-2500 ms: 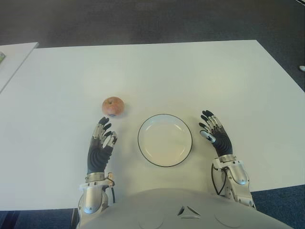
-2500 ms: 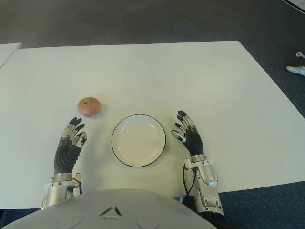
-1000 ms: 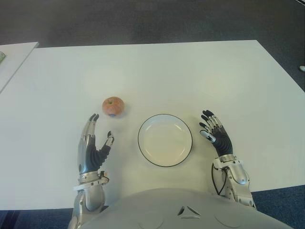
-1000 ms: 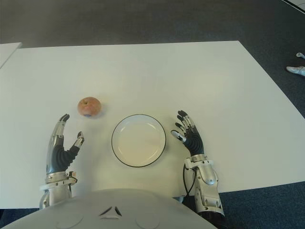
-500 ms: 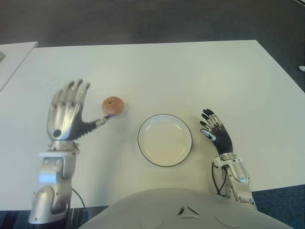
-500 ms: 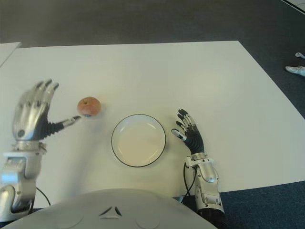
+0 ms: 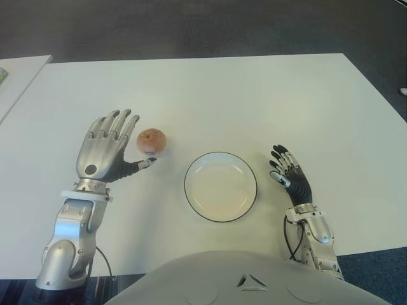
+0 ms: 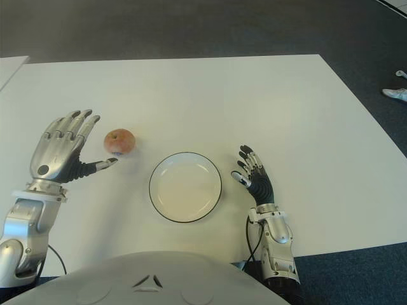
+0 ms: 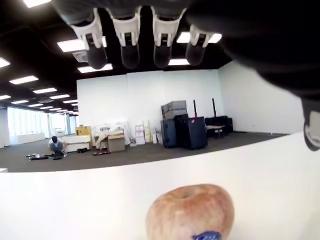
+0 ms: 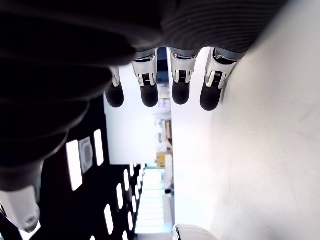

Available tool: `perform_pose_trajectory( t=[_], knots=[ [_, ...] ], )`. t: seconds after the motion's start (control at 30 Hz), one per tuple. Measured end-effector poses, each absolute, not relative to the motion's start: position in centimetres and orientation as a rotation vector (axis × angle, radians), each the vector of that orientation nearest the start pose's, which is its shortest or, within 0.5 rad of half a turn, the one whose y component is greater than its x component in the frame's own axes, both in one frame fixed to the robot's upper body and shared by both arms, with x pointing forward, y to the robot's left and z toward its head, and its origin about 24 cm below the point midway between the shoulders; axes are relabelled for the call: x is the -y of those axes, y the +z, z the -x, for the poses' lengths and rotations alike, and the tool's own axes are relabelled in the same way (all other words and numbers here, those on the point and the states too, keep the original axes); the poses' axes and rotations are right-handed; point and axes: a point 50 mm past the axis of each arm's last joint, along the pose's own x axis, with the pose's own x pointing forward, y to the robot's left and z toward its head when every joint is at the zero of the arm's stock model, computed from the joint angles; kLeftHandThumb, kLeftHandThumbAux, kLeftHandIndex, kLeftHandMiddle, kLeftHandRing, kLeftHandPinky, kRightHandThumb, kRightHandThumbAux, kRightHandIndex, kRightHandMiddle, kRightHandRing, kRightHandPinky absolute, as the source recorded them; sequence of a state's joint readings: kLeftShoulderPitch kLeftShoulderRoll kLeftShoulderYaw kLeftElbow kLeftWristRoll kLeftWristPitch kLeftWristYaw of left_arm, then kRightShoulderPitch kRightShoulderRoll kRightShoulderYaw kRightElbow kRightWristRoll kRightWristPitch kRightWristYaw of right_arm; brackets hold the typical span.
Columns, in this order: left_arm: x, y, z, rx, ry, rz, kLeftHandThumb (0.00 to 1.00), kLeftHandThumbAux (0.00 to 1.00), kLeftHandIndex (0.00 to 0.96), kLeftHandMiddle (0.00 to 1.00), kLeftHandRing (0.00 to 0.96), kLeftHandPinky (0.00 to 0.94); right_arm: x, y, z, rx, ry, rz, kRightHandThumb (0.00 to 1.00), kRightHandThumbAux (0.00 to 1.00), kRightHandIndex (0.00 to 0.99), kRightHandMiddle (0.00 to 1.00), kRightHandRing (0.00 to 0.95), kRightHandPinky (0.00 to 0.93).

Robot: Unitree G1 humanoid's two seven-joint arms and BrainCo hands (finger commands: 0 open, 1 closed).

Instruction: Put the apples into the plate.

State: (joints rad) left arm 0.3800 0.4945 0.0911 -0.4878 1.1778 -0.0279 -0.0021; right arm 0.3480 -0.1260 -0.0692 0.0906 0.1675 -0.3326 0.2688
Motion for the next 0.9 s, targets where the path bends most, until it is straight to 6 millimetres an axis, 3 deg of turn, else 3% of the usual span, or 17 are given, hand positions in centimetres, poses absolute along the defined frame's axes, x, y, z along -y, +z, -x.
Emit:
perform_pose_trajectory(
  t=[0.47,0.9],
  knots=[
    [-23.1,9.0,-21.4,0.085,-0.051,-1.718,0.278,0.319,0.078,0.046,0.037,0.094,20.1,-1.0,-16.6,-0.072,0.098,-0.011,0.152,0.582,0.073,0.072,0.033,0.051],
    [-23.5,7.3,-23.0,0.005,-0.133,-1.707,0.285,0.295,0.066,0.049,0.045,0.112,20.3,-1.0,-16.4,-0.083,0.096,-0.017,0.162,0.599,0.072,0.074,0.039,0.069]
  ],
)
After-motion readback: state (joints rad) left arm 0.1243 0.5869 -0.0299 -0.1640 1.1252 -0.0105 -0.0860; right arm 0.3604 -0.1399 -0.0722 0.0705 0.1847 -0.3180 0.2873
